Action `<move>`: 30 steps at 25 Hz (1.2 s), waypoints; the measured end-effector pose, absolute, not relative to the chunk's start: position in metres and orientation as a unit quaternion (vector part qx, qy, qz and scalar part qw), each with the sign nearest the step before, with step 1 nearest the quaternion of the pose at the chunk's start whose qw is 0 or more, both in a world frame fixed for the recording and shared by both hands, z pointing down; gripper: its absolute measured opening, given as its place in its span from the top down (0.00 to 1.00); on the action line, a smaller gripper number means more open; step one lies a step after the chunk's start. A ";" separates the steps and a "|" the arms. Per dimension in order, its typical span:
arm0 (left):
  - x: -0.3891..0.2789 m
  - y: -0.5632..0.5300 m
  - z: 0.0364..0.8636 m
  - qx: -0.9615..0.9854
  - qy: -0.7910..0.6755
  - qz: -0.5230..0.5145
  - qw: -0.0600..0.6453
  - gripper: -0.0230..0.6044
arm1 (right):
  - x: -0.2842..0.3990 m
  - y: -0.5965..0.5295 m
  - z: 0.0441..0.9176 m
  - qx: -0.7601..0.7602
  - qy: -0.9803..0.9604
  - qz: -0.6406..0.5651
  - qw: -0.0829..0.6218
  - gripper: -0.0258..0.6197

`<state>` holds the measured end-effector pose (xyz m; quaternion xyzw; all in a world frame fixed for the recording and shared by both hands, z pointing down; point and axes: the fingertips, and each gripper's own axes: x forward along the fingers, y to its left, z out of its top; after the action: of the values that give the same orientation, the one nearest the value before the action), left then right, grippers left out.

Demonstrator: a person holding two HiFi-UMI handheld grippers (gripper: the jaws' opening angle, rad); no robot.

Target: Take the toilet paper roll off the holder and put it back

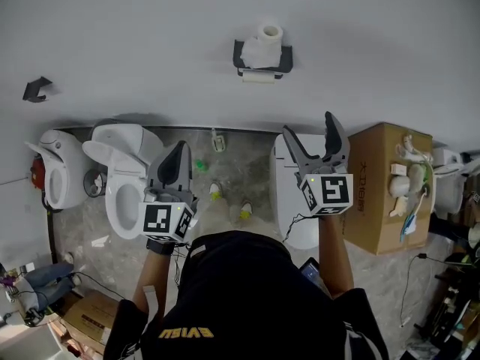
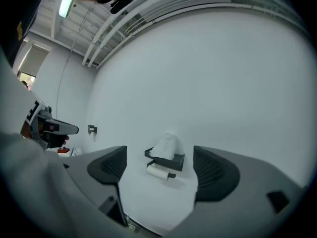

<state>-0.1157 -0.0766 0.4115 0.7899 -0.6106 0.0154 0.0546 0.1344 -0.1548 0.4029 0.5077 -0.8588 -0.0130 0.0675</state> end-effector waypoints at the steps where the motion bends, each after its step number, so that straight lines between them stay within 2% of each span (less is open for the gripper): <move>1: -0.116 -0.082 0.413 0.791 -0.609 0.015 0.055 0.95 | 0.132 -0.163 0.402 0.508 -0.859 -0.014 0.067 0.32; 17: -0.154 -0.221 0.410 0.832 -0.553 -0.004 0.048 0.95 | 0.076 -0.308 0.411 0.552 -0.831 -0.003 0.077 0.32; 30: -0.147 -0.283 0.421 0.878 -0.476 -0.007 0.056 0.95 | 0.054 -0.377 0.428 0.587 -0.803 0.008 0.106 0.32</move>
<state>-0.1474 -0.2829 0.4208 0.8777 -0.4758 -0.0065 0.0562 0.0544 -0.3768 0.4281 0.5869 -0.8027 0.0079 0.1058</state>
